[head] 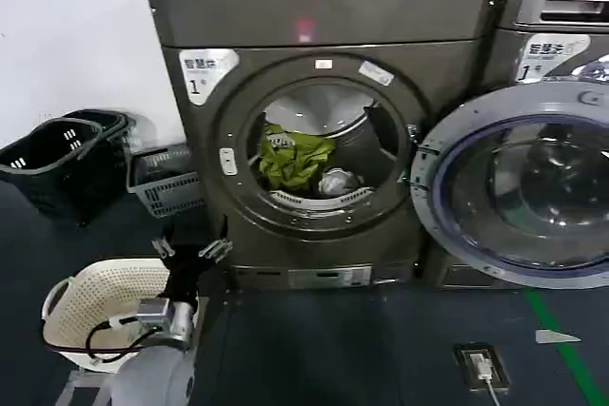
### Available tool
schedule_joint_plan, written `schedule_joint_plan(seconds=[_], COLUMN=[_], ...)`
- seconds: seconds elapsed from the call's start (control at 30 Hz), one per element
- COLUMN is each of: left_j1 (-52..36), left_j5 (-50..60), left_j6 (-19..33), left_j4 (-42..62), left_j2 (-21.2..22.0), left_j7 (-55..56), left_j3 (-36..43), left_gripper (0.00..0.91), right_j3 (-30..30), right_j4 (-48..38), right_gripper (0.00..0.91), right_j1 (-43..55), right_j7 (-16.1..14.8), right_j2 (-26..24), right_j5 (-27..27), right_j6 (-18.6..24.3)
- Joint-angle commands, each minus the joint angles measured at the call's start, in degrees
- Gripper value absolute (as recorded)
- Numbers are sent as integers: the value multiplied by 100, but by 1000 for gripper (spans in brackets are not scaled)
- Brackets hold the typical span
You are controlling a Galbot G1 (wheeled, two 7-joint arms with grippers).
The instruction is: Grasp the clothes from the dryer.
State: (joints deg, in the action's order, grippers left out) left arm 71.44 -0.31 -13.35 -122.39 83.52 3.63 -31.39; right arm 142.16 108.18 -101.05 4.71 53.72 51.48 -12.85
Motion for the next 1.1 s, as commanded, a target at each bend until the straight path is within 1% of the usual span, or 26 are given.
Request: schedule_joint_plan(seconds=[0.03,1.1], left_j1=[32,-29], left_j5=[13,61], left_j6=[-4,-47], left_j4=[-46,-30], left_j2=[-26,39], left_j7=[-5,-70], left_j3=[18,46], left_gripper=[907,907], right_j3=[1,6], right_j4=[14,22], right_gripper=[907,907], right_j1=[2,66], right_j7=[-10,-20], right_j2=[-1,-5], right_j5=[10,62], right_j6=[28,87])
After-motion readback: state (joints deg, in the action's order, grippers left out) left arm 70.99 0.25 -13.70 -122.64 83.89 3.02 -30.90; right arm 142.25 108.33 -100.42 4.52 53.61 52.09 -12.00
